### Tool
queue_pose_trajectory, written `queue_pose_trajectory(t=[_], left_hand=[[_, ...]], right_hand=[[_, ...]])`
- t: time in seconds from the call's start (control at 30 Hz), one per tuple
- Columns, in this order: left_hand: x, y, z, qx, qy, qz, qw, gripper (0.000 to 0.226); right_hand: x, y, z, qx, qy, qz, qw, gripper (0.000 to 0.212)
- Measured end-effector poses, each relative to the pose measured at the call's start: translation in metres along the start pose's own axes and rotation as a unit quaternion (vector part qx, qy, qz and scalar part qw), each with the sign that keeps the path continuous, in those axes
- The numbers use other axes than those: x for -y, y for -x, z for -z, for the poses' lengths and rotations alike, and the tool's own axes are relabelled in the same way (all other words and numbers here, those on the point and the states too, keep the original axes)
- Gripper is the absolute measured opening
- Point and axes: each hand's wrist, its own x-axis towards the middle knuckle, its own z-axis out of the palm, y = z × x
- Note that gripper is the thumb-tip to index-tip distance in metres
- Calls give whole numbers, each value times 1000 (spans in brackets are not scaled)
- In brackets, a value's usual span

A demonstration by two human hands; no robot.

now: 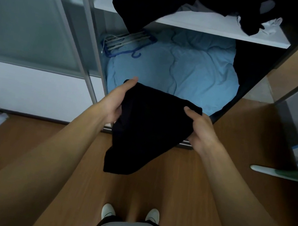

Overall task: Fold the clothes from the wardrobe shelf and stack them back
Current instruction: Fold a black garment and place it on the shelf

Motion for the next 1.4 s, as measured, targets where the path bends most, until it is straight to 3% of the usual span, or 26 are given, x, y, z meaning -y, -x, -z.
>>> queue_pose_trajectory(t=[0.1, 0.2, 0.37, 0.47, 0.6, 0.77, 0.9, 1.1, 1.23, 1.33, 1.4], left_hand=[[-1, 6, 16, 32, -95, -5, 995, 35], [1, 4, 15, -12, -72, -32, 997, 30], [3, 0, 3, -43, 14, -36, 998, 29], [3, -1, -2, -45, 10, -55, 997, 30], [6, -4, 3, -40, -39, -63, 996, 41], [24, -6, 24, 49, -26, -73, 996, 85], [40, -4, 36, 193, 43, -53, 979, 49], [32, -16, -1, 24, -139, -98, 985, 25], [27, -18, -11, -29, -100, -90, 990, 19], [24, -13, -11, -11, -7, -62, 998, 29], [21, -10, -4, 52, 28, -42, 997, 47]], right_hand=[[8, -2, -5, -18, -45, -77, 996, 19], [17, -2, -6, 13, -75, -153, 985, 21], [20, 2, 8, 81, -90, -97, 988, 43], [10, 6, 9, 76, 27, -48, 996, 33], [5, 4, 4, 15, 50, -92, 994, 20], [13, 2, 0, 0, 15, -168, 986, 15], [18, 1, 4, 4, -58, -193, 980, 19], [27, -6, 16, 36, -86, -161, 983, 45], [23, -3, 28, 114, 39, -78, 990, 41], [7, 0, 26, 102, 132, -23, 986, 31], [3, 0, 22, 59, 104, -10, 993, 26]])
